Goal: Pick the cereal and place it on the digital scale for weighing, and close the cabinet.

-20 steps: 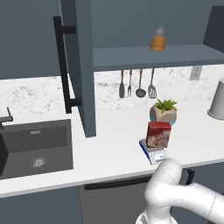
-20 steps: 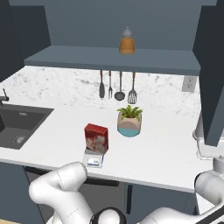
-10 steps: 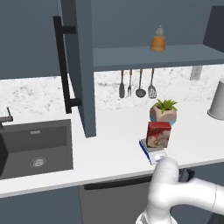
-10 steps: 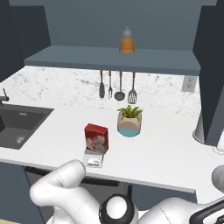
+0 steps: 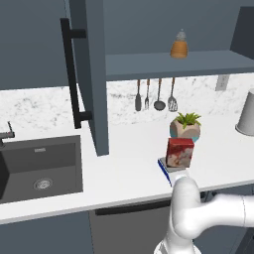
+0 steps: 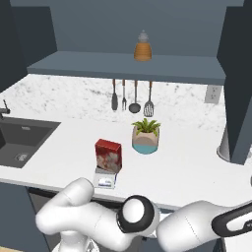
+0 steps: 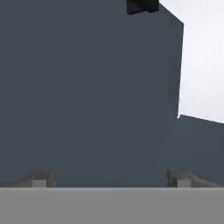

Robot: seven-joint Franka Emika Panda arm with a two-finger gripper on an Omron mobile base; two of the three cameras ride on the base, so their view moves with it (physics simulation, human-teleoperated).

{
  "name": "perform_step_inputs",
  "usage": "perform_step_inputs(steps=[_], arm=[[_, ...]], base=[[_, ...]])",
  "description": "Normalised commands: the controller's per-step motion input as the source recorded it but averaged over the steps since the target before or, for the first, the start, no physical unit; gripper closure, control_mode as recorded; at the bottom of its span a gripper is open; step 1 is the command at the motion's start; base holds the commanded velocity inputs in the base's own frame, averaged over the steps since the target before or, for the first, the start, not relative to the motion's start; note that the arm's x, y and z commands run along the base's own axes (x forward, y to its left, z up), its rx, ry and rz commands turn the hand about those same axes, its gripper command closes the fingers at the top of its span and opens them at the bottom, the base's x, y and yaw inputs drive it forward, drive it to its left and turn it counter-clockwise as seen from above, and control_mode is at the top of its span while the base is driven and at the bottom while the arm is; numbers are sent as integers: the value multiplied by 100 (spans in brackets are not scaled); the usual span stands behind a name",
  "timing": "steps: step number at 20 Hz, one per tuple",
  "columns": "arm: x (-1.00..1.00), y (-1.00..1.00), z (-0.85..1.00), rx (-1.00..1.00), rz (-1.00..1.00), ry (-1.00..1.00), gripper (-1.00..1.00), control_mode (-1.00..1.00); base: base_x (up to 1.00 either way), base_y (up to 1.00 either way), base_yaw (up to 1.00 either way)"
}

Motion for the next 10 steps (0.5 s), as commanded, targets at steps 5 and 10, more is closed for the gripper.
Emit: perform_step_inputs(steps=[5, 10], arm=[[-34, 90, 55, -23, 0, -13, -100, -100], [-51, 100, 18, -21, 0, -27, -100, -100]], base=[[0, 0, 0], [0, 0, 0]])
